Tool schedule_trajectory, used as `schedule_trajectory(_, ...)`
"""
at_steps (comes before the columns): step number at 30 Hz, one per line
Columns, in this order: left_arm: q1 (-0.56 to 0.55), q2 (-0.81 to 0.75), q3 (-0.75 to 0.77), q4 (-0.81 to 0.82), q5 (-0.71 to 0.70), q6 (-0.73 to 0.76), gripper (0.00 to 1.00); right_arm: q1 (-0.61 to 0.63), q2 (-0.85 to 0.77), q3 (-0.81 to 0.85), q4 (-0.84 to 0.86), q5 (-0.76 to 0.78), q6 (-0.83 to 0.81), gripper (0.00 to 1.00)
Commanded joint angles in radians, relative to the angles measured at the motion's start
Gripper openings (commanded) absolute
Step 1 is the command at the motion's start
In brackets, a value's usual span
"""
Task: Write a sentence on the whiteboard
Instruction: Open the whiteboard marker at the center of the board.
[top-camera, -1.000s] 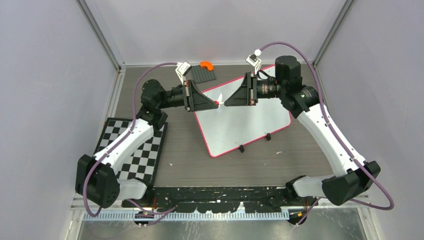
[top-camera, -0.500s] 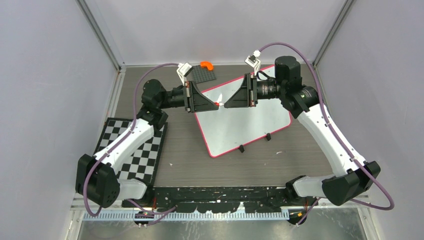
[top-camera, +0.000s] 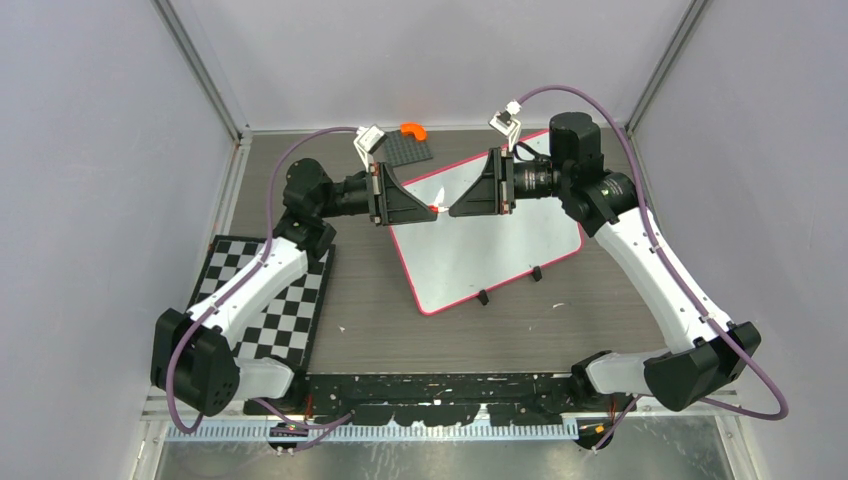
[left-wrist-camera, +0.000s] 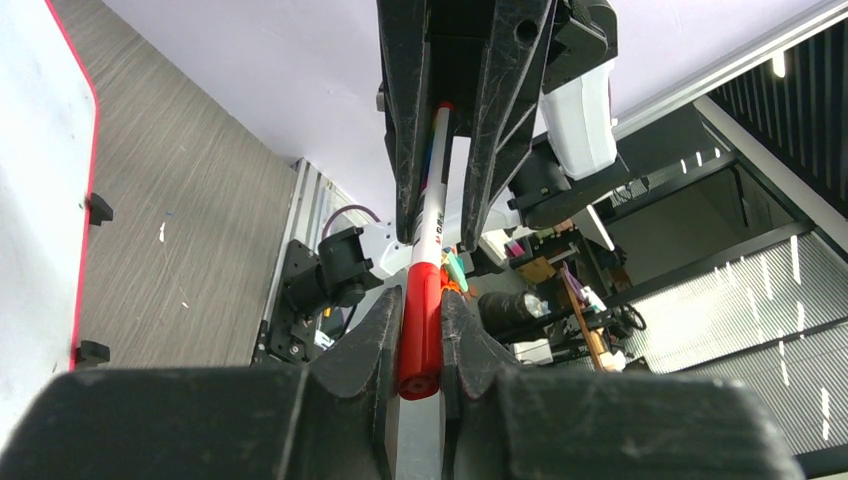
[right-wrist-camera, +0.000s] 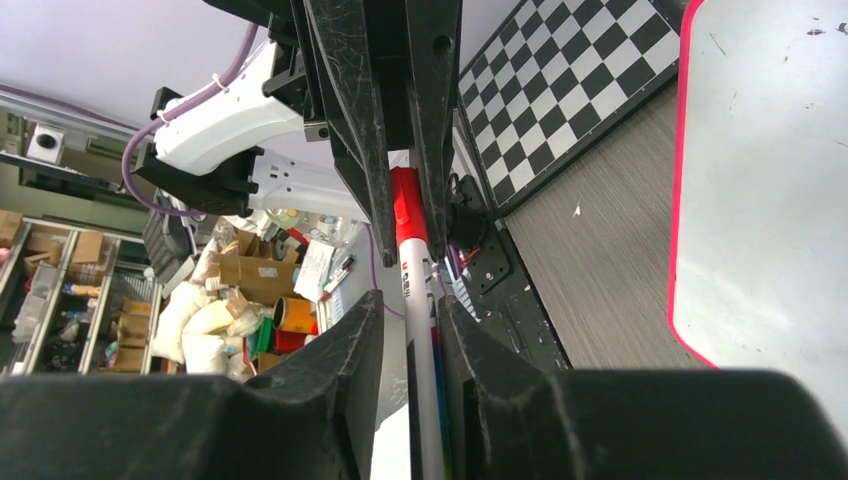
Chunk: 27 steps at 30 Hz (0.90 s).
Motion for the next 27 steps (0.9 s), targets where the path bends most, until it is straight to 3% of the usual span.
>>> schedule_trajectory(1, -0.015, -0.001, 0.011, -0.035, 0.018, 0.022, 0.0, 0.019, -0.026, 0.014, 0.068, -0.043, 0.023, 0.37)
schedule_trajectory(3, -0.015, -0.007, 0.004, -0.02, 0.025, 0.014, 0.0, 0.018, -0.029, 0.011, 0.066, -0.045, 0.022, 0.46)
schedule_trajectory(7, -0.014, -0.024, -0.003, -0.028, 0.029, 0.014, 0.0, 0.014, -0.034, 0.012, 0.06, -0.046, 0.015, 0.45)
schedule_trajectory(13, -0.015, -0.006, 0.011, -0.04, 0.023, 0.015, 0.0, 0.014, -0.031, 0.01, 0.052, -0.039, 0.008, 0.35)
schedule_trajectory(22, -0.023, 0.009, 0.021, -0.037, 0.029, 0.019, 0.0, 0.016, -0.035, 0.01, 0.033, -0.037, -0.013, 0.01)
schedule_trajectory(27, 0.015, -0.01, 0.011, -0.074, 0.029, 0.052, 0.0, -0.013, -0.038, 0.023, -0.017, -0.013, -0.053, 0.0)
